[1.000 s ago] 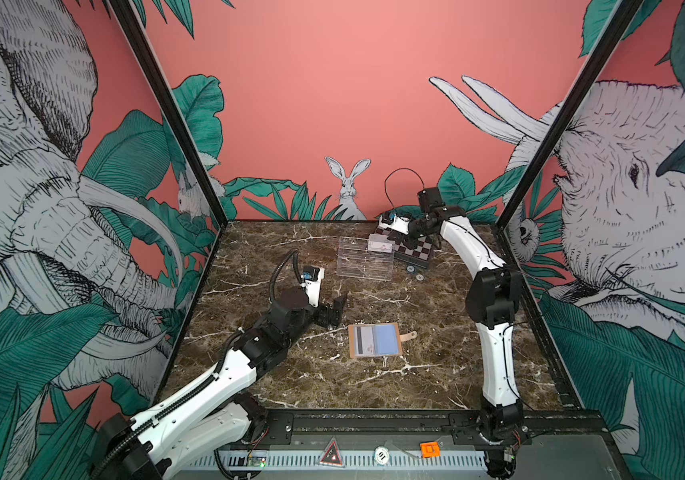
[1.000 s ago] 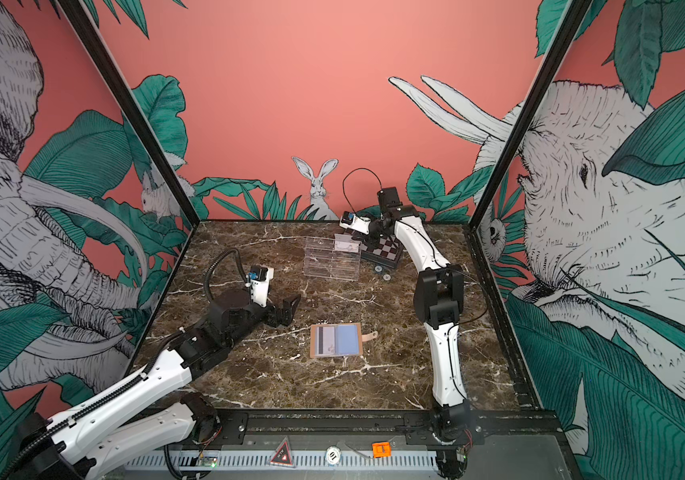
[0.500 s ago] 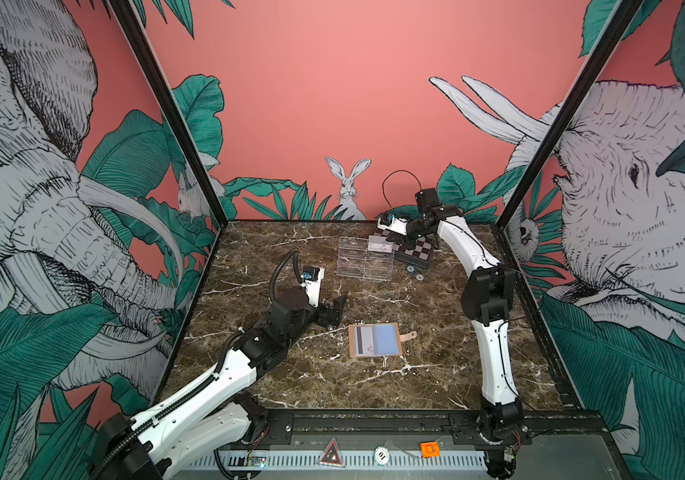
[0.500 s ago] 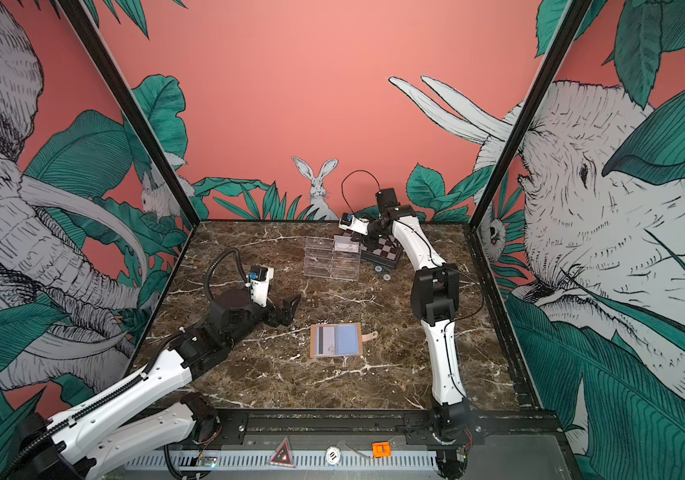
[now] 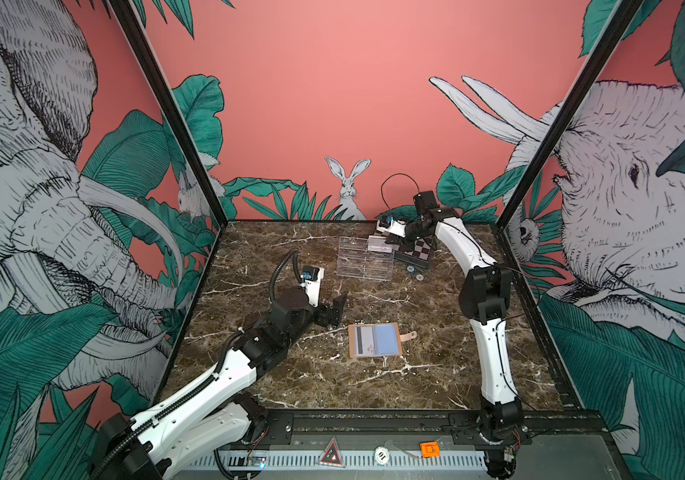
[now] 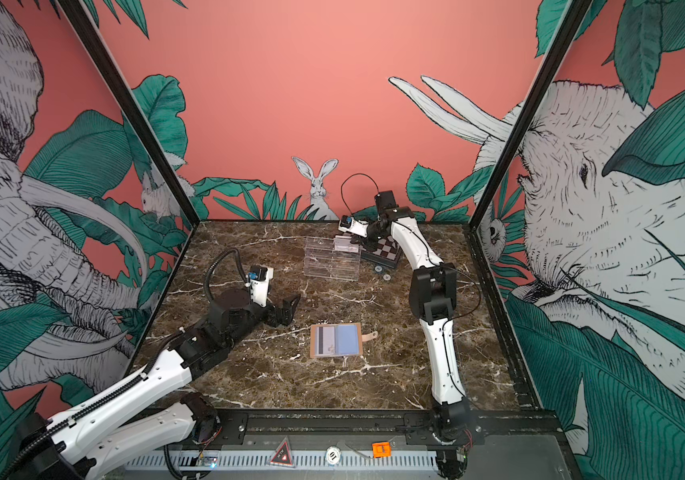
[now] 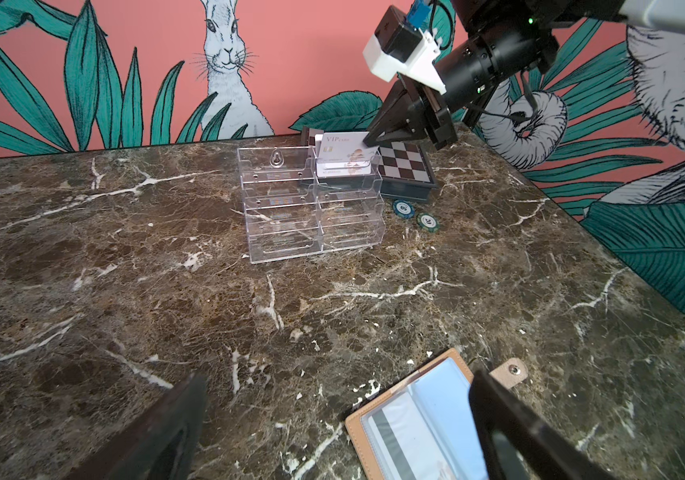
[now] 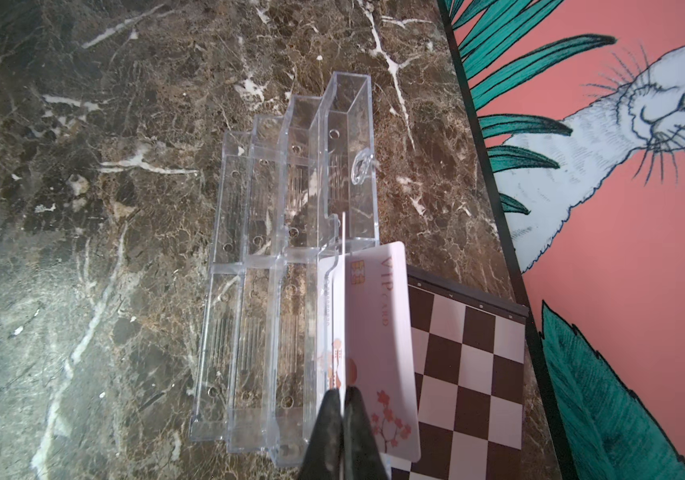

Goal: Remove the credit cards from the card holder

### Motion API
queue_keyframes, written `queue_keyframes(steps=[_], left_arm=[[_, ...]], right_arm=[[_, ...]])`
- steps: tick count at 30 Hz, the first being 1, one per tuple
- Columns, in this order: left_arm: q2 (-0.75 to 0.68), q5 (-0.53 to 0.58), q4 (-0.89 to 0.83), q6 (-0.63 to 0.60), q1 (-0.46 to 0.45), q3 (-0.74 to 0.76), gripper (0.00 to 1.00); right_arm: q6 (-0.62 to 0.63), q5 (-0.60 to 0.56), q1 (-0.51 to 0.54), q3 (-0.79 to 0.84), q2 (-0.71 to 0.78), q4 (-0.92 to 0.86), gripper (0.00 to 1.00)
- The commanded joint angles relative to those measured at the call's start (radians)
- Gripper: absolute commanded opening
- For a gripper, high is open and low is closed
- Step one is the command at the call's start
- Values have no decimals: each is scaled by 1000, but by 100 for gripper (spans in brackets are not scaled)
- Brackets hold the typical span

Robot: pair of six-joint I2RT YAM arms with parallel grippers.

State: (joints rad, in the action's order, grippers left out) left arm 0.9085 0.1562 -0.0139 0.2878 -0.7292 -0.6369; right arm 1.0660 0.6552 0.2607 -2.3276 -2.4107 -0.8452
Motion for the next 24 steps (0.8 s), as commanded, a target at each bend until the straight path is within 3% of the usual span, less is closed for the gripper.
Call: queue_keyframes(steps=[1,6,24], left_arm=[[-11,8,3,0,4,-13,99],[-10,6,2,1,5,-11,99],[-17,-7,-3,36,5,-7,99]], right_arm=[[-8,25,-3,-21,-13,1,0],[-18,25,-3,-18,-13,8,0],[-161,-2,-3,-7,61,172,29]])
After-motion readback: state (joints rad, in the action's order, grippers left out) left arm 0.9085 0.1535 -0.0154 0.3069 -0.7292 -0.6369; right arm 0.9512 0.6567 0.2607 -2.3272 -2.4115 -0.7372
